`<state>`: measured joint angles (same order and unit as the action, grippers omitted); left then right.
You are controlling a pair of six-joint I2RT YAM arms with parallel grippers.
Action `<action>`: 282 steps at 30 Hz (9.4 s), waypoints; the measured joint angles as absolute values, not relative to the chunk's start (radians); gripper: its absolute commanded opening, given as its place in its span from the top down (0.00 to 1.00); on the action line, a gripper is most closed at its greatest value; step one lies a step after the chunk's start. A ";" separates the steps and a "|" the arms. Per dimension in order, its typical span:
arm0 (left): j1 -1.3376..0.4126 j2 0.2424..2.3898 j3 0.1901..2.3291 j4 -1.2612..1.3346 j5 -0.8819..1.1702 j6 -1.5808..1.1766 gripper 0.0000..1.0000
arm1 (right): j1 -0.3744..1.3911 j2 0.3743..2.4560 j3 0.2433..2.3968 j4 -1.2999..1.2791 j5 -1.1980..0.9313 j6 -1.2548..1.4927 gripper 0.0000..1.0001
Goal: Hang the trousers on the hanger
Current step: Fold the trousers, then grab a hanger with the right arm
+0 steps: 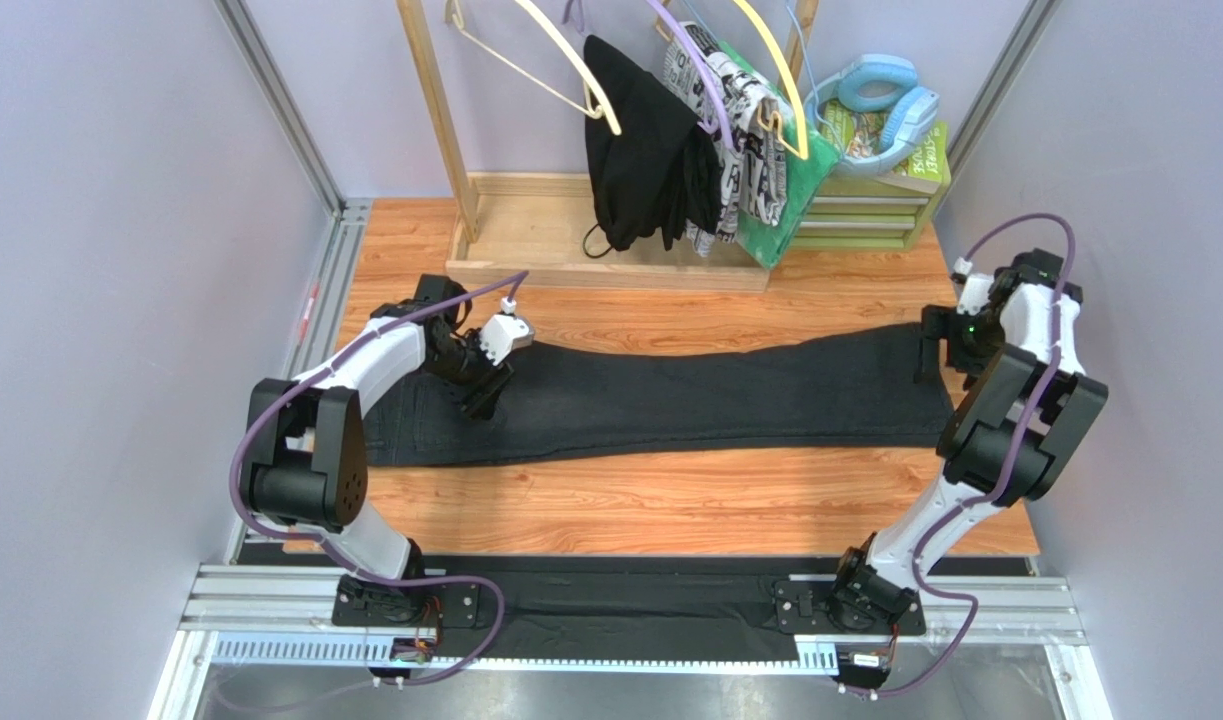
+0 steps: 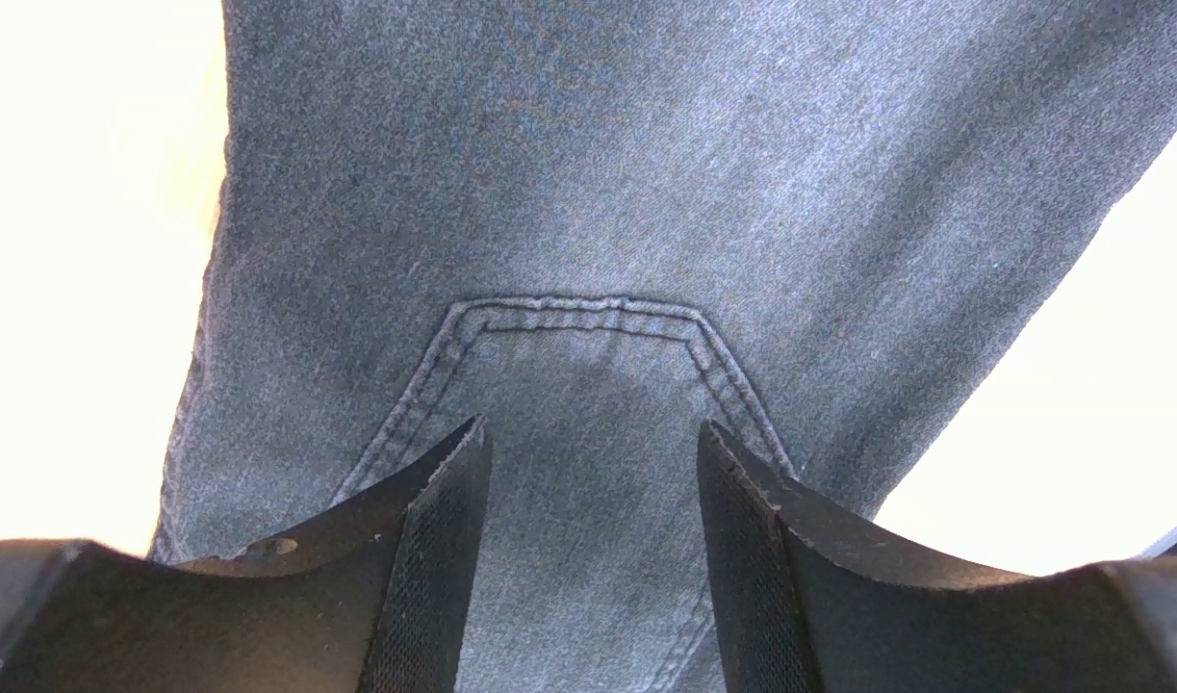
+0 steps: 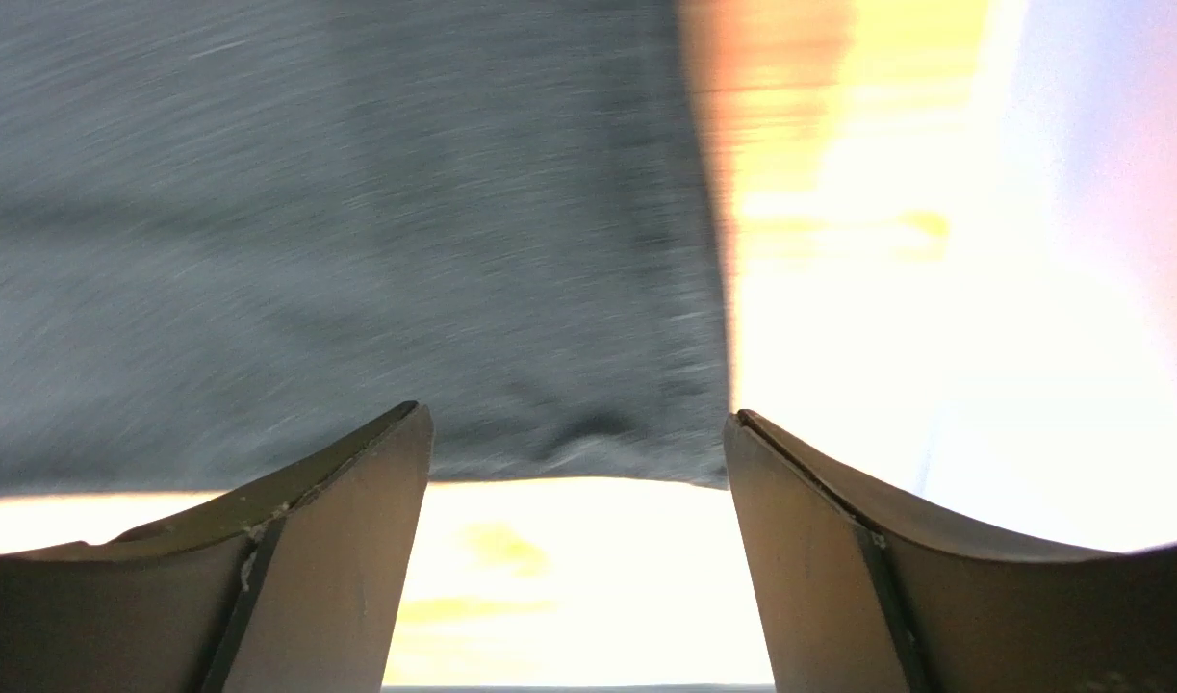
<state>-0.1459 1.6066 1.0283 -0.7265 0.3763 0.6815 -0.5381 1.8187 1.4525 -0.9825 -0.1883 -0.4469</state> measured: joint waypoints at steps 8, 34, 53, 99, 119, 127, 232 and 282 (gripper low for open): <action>-0.146 1.583 1.017 -0.720 0.384 0.680 0.35 | -0.606 1.991 1.488 -0.959 -0.100 -0.371 0.16; -0.090 1.468 1.029 -0.715 0.424 0.492 0.25 | -0.690 1.948 1.611 -1.128 -0.174 -0.450 1.00; 0.346 1.456 1.034 -0.841 0.555 0.229 0.39 | -0.059 1.313 1.403 -1.217 -0.578 -0.244 1.00; 0.355 1.791 1.016 -0.840 0.602 0.114 1.00 | 0.938 2.119 2.023 -0.683 -0.321 0.592 1.00; 0.464 1.745 1.036 -0.859 0.649 0.126 0.58 | 0.964 2.252 2.088 -0.538 -0.490 0.653 0.00; 0.665 1.681 1.333 -0.938 0.712 0.247 0.52 | 0.849 2.101 2.033 -0.529 -0.679 0.440 0.13; -0.083 1.108 1.267 -0.558 0.513 -0.114 0.00 | 0.491 2.062 2.331 -0.234 -0.354 0.120 0.47; -0.079 1.086 1.221 -0.561 0.557 -0.171 0.00 | 0.554 1.575 1.681 -0.042 -0.233 -0.265 1.00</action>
